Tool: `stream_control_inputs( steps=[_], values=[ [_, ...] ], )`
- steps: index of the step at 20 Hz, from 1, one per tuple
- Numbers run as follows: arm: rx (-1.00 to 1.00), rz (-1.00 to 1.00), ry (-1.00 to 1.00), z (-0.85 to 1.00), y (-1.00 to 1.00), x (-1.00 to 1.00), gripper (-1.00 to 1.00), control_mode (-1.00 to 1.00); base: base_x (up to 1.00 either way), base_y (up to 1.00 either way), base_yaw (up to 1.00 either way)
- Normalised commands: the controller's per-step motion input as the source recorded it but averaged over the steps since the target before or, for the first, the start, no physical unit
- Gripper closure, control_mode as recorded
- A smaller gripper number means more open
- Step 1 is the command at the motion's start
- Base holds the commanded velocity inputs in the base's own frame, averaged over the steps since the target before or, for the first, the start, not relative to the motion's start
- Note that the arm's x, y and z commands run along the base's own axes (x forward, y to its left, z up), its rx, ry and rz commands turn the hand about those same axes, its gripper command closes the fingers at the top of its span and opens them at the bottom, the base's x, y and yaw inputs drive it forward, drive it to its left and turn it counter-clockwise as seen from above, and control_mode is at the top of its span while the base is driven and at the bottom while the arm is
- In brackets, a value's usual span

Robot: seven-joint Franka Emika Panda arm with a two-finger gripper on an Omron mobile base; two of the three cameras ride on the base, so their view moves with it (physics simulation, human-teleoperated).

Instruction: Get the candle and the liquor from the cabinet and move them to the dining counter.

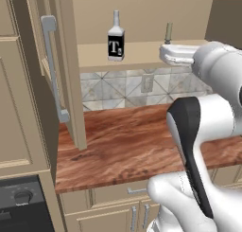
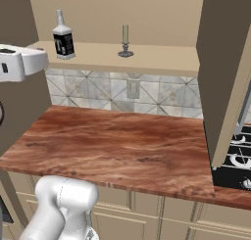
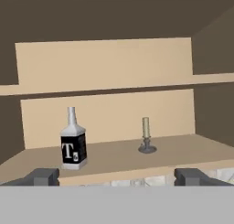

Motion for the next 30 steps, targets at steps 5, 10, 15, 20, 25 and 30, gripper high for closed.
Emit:
stream_control_inputs(
  steps=[5,10,15,20,25,30],
  values=[
    [0.06,0.03,0.06,0.19,0.00,0.13,-1.00,-1.00,0.00,0.00,0.00],
    [0.00,0.03,0.01,0.00,0.32,0.17,-1.00,-1.00,0.00,0.00,0.00],
    [0.00,0.10,0.00,-0.05,0.42,0.33,-1.00,-1.00,0.00,0.00,0.00],
    [0.00,0.14,0.00,-0.09,0.25,0.43,-1.00,-1.00,0.00,0.00,0.00],
    [0.00,0.13,-0.03,-0.04,0.03,0.41,-1.00,-1.00,0.00,0.00,0.00],
    [0.00,0.03,0.00,0.00,0.00,0.17,-1.00,-1.00,0.00,0.00,0.00]
  ],
)
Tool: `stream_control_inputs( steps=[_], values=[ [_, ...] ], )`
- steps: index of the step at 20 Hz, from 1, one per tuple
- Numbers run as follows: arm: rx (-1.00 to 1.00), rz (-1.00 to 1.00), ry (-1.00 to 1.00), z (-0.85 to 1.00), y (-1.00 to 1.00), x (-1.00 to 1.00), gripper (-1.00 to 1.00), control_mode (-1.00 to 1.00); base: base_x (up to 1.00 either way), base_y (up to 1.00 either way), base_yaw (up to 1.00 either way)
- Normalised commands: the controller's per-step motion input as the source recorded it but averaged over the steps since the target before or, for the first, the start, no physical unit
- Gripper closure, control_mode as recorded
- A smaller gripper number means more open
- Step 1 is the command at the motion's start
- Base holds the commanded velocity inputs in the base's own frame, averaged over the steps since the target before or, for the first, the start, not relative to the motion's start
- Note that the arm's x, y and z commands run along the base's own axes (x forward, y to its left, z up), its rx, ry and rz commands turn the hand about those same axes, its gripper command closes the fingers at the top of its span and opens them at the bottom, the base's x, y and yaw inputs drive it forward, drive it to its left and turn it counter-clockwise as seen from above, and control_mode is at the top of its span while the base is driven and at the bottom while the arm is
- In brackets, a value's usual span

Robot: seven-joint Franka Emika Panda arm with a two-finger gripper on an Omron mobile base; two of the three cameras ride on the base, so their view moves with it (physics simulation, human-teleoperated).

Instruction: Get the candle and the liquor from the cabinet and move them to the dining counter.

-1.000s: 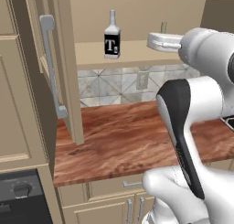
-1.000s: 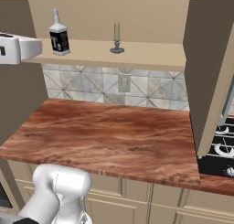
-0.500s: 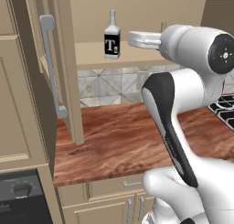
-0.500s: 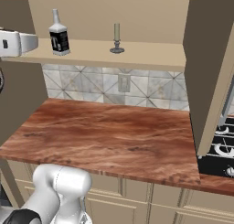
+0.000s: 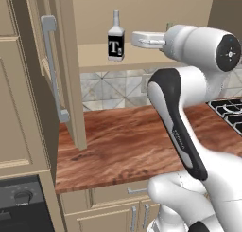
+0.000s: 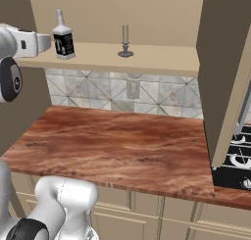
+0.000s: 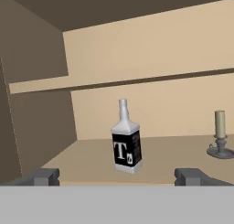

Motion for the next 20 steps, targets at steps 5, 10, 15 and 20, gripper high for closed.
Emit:
stream_control_inputs(
  steps=[5,10,15,20],
  values=[
    [0.00,0.00,0.00,0.00,0.00,0.10,-1.00,-1.00,0.00,0.00,0.00],
    [0.00,0.00,0.00,-0.01,0.00,0.17,-1.00,-1.00,0.00,0.00,0.00],
    [0.00,0.00,0.00,-0.06,0.00,0.19,-1.00,-1.00,0.00,0.00,0.00],
    [0.00,0.00,0.00,-0.05,0.00,0.21,-1.00,-1.00,0.00,0.00,0.00]
  ],
)
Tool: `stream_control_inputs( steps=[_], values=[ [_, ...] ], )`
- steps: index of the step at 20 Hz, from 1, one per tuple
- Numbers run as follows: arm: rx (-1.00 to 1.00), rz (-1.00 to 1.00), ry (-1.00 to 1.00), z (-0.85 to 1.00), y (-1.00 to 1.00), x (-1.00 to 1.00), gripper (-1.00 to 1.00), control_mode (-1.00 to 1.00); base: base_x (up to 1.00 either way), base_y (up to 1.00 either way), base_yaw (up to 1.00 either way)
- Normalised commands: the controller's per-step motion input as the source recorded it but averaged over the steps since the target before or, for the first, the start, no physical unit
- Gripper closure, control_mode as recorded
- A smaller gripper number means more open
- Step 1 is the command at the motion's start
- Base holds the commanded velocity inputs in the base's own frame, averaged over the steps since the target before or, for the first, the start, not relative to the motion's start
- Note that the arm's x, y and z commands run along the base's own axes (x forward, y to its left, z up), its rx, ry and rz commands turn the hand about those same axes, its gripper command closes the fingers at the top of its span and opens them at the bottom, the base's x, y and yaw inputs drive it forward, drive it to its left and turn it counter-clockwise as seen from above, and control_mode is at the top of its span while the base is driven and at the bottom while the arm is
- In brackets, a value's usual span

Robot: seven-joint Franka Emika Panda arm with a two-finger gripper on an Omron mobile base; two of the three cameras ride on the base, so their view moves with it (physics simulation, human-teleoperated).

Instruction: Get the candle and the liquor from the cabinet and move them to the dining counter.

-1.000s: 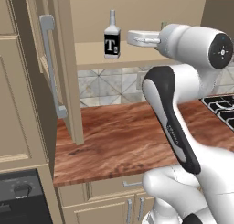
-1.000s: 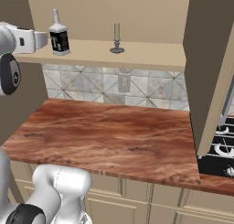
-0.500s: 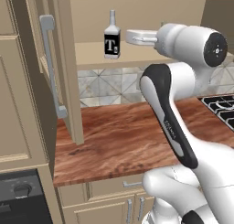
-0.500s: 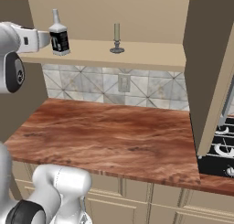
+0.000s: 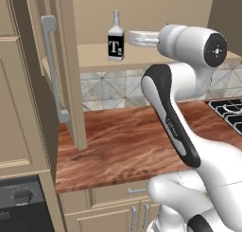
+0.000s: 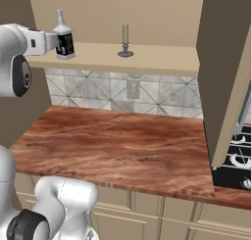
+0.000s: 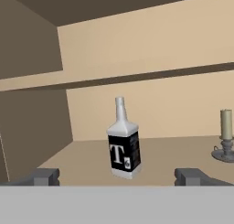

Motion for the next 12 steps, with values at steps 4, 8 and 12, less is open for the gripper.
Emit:
stream_control_inputs(
  steps=[4,8,12],
  values=[
    [0.00,0.00,0.02,-0.05,0.00,0.30,-1.00,-1.00,0.00,0.00,0.00],
    [0.00,0.00,0.01,-0.05,0.00,0.27,-1.00,-1.00,0.00,0.00,0.00],
    [0.00,0.00,0.01,-0.03,0.00,0.23,-1.00,-1.00,0.00,0.00,0.00]
  ],
)
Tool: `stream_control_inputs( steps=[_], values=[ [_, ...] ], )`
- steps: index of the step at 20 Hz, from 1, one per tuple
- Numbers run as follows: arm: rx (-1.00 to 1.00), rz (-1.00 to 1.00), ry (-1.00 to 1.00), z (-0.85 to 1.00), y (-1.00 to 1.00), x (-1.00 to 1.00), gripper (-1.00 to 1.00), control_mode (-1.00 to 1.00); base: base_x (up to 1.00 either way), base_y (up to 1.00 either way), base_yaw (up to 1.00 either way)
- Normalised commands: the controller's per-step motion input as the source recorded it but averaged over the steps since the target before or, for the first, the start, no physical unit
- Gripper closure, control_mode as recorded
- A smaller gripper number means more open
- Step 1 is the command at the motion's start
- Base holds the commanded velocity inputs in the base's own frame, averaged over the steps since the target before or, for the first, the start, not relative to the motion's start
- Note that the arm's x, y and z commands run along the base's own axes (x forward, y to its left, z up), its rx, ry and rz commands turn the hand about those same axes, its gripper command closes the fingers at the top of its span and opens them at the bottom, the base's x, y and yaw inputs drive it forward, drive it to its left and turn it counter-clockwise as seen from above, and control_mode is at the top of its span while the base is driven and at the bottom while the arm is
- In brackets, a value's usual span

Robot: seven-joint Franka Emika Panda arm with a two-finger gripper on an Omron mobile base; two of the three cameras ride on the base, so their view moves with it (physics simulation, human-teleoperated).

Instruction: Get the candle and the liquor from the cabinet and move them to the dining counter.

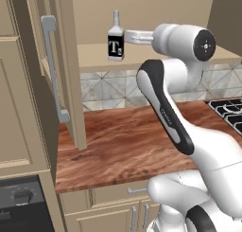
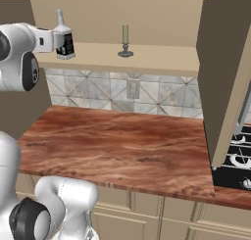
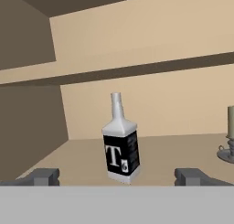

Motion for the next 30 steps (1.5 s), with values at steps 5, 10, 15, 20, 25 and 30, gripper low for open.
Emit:
stream_control_inputs(
  steps=[5,10,15,20,25,30],
  values=[
    [0.00,0.00,0.00,-0.04,0.00,0.24,-1.00,-1.00,0.00,0.00,0.00],
    [0.00,0.00,-0.04,0.00,0.02,0.24,-1.00,-1.00,0.00,0.00,0.00],
    [0.00,0.00,-0.08,0.00,0.09,0.21,-1.00,-1.00,0.00,0.00,0.00],
    [0.00,0.00,-0.07,0.00,0.00,0.14,-1.00,-1.00,0.00,0.00,0.00],
    [0.00,0.00,0.01,0.00,0.00,0.14,-1.00,-1.00,0.00,0.00,0.00],
    [0.00,0.00,0.05,0.00,0.00,0.12,-1.00,-1.00,0.00,0.00,0.00]
  ],
)
